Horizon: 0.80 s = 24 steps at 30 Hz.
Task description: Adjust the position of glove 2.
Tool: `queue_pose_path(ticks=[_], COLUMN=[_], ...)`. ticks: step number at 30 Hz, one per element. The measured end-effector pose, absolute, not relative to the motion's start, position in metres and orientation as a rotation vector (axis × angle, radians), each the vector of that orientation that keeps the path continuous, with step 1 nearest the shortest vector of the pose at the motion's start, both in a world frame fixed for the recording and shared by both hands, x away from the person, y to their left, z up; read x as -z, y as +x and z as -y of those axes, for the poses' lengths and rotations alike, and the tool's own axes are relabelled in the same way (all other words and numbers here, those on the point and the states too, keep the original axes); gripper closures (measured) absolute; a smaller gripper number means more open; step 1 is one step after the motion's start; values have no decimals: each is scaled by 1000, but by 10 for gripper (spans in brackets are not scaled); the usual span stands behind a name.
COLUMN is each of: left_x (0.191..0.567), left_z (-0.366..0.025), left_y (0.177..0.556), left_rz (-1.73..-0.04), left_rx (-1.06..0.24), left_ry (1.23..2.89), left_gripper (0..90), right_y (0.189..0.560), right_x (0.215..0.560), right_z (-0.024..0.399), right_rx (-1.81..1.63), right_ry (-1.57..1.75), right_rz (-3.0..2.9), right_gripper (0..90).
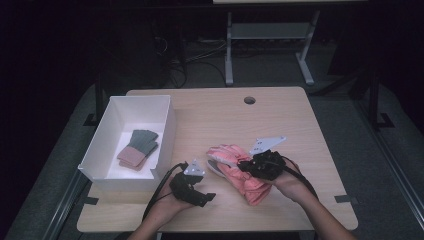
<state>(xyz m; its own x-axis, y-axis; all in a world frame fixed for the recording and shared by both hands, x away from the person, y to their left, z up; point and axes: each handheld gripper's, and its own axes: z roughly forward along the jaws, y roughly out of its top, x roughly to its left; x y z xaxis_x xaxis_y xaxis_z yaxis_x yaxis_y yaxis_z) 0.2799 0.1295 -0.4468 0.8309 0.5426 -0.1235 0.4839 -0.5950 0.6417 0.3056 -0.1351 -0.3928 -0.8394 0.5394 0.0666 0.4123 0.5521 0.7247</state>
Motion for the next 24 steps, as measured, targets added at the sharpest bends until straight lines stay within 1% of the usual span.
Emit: queue_pose_path(ticks=[2,5,6,7,9,10,13,14,16,18,20,22,23,24], left_x=[447,447,446,446,446,446,446,445,442,440,438,436,434,433], left_z=[-129,-129,-130,-130,-130,-130,-131,-131,-133,-135,-136,-137,-137,-137], left_y=[280,280,280,280,280,280,280,280,280,282,283,284,285,285], left_rz=[-744,-745,-746,-747,-749,-756,-754,-749,-751,-757,-792,-799,-794,-786], left_rx=[-109,-110,-107,-108,-107,-106,-106,-110,-124,-124,-108,-86,-82,-81], left_ry=[2316,2314,2314,2314,2312,2302,2304,2310,2303,2287,2256,2243,2248,2255], left_gripper=[227,227,227,228,228,231,254,276,377,485,632,784,850,895], right_y=[306,306,306,306,307,306,308,309,309,310,310,310,310,309], right_x=[395,397,397,397,396,394,388,386,381,376,374,375,375,375], right_z=[134,133,133,133,135,135,141,144,151,159,168,175,179,182], right_rx=[-1159,-1171,-1177,-1183,-1195,-1203,-1242,-1255,-1288,-1300,-1292,-1279,-1270,-1265], right_ry=[805,833,834,831,823,831,838,843,849,866,872,870,880,896], right_rz=[-2624,-2635,-2633,-2636,-2638,-2632,-2617,-2604,-2579,-2551,-2530,-2508,-2502,-2504], right_gripper=[863,816,793,728,653,600,550,561,623,717,823,900,900,900])
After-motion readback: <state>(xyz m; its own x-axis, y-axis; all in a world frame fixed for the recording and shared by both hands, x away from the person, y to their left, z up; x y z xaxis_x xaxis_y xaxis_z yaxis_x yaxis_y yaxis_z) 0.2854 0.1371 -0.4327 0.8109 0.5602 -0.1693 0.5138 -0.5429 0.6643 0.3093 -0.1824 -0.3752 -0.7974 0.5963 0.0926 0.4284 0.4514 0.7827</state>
